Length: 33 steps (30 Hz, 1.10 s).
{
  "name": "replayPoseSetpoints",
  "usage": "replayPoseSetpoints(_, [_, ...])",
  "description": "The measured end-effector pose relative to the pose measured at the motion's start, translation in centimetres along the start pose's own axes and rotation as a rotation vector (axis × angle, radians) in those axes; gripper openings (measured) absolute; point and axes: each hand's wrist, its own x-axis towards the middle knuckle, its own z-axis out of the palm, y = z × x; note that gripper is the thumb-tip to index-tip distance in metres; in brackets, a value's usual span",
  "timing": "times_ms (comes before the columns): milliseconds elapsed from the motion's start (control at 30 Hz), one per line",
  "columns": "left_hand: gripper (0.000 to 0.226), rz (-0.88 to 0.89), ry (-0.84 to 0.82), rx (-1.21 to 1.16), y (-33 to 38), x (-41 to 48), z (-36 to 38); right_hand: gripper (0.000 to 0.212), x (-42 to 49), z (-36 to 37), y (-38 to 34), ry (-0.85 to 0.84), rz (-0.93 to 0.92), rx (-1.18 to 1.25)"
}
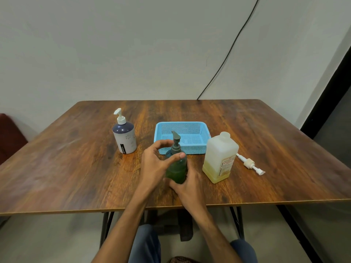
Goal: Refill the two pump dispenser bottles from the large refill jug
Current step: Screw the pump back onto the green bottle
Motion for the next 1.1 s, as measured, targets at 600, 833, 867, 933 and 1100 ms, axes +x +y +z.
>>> replayPoseSetpoints(600, [0.040, 0.050, 0.114, 0.152, 0.1, -0.4, 1.0, 0.082, 0.0, -0.2, -0.3, 0.012, -0.013, -0.007])
replayPoseSetpoints(833, [0.035, -0.015, -0.153, 0.029, 0.0, 0.5, -1.0, 0.079, 0.0, -0.2, 0.0, 0.015, -0.022, -0.003])
replayPoseSetpoints(867, [0.038, -0.025, -0.179, -0.026, 0.0, 0.4, -1.1, 0.079, 0.0, -0.2, 0.0, 0.018, -0.024, -0.004])
replayPoseSetpoints(933, [0.045, -0.031, -0.147, -0.074, 0.2, 0.2, -0.9, 0.080, 0.1, -0.1, -0.1, 0.019, -0.022, -0.005])
replayPoseSetpoints(1100, [0.043, 0.108, 0.098, 0.132, -0.1, -0.1, 0.6, 0.085, 0.0, 0.0, 0.2, 0.001, -0.012, -0.018])
